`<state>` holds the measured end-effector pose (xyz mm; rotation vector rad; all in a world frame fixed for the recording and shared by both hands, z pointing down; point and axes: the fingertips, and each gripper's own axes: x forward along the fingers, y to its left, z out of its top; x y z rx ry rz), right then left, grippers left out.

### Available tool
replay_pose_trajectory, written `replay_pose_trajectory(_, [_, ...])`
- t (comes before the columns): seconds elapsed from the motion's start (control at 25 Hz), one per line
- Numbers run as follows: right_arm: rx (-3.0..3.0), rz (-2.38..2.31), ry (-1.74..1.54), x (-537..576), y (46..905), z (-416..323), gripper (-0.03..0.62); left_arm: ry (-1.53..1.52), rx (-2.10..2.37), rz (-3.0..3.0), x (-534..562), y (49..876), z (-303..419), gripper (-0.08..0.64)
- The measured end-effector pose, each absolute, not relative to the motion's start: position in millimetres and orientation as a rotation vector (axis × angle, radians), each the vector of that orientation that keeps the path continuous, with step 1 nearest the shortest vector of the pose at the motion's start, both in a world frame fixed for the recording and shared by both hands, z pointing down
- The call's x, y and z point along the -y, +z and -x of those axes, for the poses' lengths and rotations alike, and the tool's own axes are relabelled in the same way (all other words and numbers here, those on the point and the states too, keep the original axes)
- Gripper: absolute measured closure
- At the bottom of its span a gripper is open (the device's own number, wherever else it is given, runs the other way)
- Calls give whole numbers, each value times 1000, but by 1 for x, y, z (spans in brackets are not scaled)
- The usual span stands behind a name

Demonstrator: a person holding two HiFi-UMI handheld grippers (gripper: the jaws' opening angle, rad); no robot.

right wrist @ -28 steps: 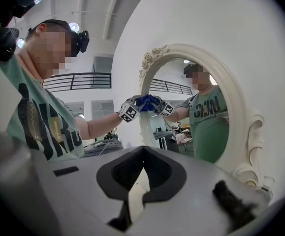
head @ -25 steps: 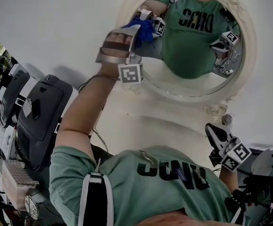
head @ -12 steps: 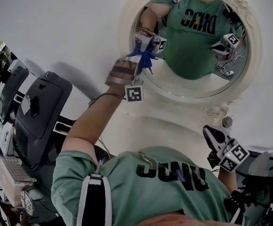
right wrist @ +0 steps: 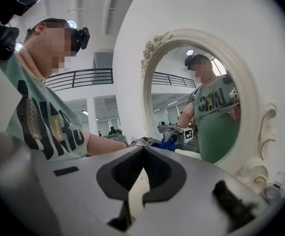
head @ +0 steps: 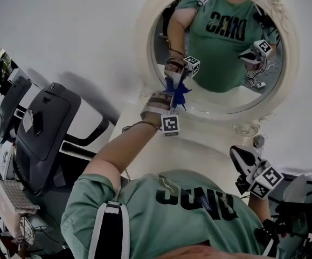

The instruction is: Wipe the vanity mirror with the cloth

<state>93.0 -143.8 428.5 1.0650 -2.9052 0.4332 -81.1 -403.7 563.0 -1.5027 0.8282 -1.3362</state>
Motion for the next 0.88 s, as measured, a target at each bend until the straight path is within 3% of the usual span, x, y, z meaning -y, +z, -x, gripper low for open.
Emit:
replay_pose_trajectory(0.28, [2902,-1069,406,130,422,-87,588,-1402,-721,1748,376,608,26,482])
replay_pose_trajectory(0.48, [2903,-1105,378,127,416,-93,588,-1355,-709,1889,370,599,29,479])
replay_pose_trajectory(0.6, [2900,-1128,385,124,414,-100,588,-1161,-844,1930,365,528,37,477])
replay_pose_trajectory(0.88, [2918,-1098,369,122,412,-92,588,-551,-1169,1702,364,240,53,477])
